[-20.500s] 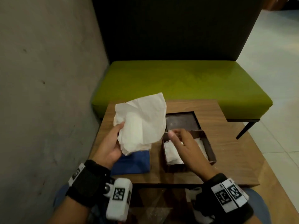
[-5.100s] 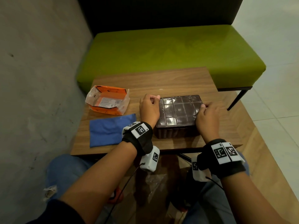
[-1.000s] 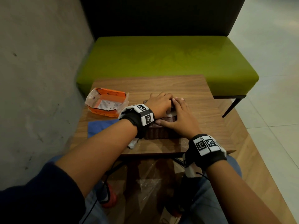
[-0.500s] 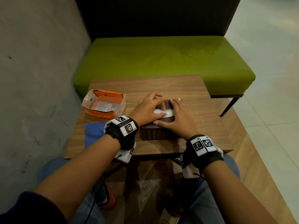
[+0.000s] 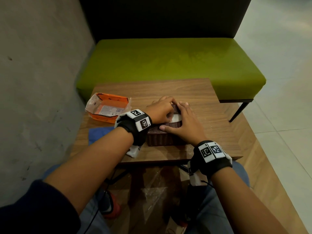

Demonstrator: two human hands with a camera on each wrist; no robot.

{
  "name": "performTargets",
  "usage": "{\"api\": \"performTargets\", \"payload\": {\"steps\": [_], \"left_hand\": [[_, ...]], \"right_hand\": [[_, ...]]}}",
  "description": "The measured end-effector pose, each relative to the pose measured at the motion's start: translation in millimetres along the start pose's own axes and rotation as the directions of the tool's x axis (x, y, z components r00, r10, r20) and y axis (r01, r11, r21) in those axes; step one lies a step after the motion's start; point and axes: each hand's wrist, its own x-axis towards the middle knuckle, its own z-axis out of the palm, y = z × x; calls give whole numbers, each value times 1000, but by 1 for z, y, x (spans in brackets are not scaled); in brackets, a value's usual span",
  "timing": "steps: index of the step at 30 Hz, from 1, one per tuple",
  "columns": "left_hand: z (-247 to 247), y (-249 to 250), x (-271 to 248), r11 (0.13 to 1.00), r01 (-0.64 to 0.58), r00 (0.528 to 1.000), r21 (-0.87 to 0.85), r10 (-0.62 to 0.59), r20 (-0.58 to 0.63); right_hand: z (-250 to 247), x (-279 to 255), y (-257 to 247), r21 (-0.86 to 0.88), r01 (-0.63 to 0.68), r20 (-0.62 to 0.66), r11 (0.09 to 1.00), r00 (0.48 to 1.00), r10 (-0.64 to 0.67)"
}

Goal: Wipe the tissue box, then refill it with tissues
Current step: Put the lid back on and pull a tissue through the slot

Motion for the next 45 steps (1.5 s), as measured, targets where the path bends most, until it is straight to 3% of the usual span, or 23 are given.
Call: {"api": "performTargets", "payload": {"steps": [4,10,15,20,26,30,32,34,39,45], "left_hand": [[6,-12,-2,992,-126,991,-7,125,-35],[7,-8,3,993,-96,995,73,95,16],[4,-10,0,988,-140,990,-70,139,-17],[1,-16,-19,930,-91,962,-356,-10,-271],[20,-6,-29,862,-74,921,-501,-133,-365],[25,9,-45,765,-44,869,-643,-288,-402],[32,21,-65,793,-30,793,-609,-352,-497],[46,33,-87,828,26,733,-561,-398,-552],[78,39,-102,882,238,820,-407,-407,-402],[59,5,-74,904,249,839,-348,-381,-389]], "right_hand": [[1,1,1,-9,-5,-2,1000,1000,5],[2,1,1,-25,-5,-12,1000,1000,5],[1,1,1,-33,-8,-3,999,1000,8],[3,2,3,-25,-6,-12,1000,1000,6],[2,0,2,13,-9,-6,1000,1000,9],[-3,-1,1,88,-8,5,996,1000,8],[-8,-5,4,197,-19,1,980,1000,19],[-10,-14,9,196,-1,-39,981,999,9],[-2,-29,15,65,1,-139,998,990,9],[1,5,18,44,-13,-111,999,994,18]]}}
